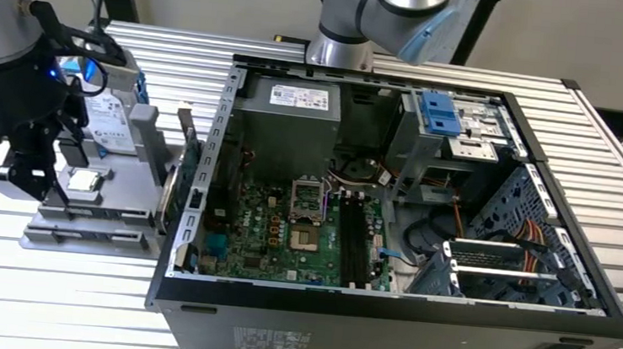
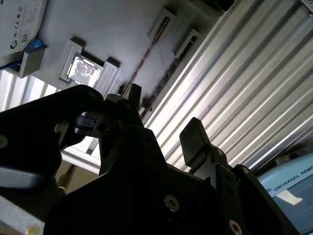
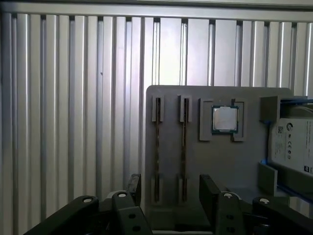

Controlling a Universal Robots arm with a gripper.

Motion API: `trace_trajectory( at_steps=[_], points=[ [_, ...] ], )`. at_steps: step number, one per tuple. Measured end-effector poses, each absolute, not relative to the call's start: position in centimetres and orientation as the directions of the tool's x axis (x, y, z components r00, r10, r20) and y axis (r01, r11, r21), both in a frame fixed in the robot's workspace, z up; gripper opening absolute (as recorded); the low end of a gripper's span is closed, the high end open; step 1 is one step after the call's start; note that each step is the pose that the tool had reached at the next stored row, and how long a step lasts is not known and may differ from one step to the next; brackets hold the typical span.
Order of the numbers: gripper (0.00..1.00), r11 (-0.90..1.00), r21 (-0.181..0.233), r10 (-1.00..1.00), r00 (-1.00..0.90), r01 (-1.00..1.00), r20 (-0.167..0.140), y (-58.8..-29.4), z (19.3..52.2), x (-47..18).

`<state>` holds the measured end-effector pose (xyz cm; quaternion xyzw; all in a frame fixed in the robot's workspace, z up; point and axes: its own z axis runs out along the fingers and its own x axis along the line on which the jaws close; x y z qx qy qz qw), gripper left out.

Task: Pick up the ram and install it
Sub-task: 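Pick up the ram and move it above insertion slot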

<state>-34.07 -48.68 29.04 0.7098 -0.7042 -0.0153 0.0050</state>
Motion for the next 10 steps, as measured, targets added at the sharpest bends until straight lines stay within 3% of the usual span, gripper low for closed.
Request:
trace_trajectory(
  at_steps=[10],
  points=[
    [1.00, -0.007, 0.029, -1.000, 0.006, -1.000, -0.015, -48.86, 28.00, -34.07]
  ],
)
